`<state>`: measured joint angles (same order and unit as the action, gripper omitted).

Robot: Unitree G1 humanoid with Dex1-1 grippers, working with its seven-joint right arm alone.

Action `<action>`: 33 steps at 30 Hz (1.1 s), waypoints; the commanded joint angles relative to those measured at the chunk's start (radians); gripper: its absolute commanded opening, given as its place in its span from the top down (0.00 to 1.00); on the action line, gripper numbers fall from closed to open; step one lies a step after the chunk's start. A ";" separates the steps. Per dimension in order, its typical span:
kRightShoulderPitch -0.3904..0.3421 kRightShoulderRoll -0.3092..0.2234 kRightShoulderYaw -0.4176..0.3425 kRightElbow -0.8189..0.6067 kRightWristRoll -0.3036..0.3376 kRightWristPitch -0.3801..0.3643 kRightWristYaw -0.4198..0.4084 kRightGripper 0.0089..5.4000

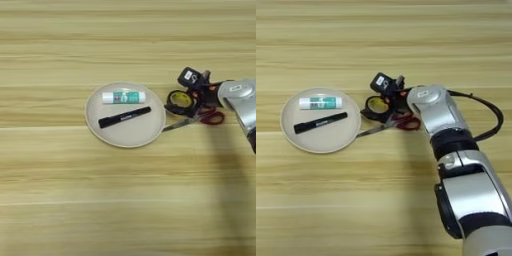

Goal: Move the objects on the table

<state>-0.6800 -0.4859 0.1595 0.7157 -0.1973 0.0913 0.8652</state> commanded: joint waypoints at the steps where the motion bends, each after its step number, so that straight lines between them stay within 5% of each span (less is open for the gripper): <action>1: -0.056 -0.026 -0.022 -0.096 0.022 0.010 -0.016 0.01; 12: -0.043 -0.012 -0.033 -0.159 0.047 0.012 -0.026 0.01; 33: -0.115 0.132 -0.055 -0.044 0.128 -0.070 -0.054 0.01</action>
<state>-0.6859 -0.3446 0.1255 0.6870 -0.0856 0.0638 0.8419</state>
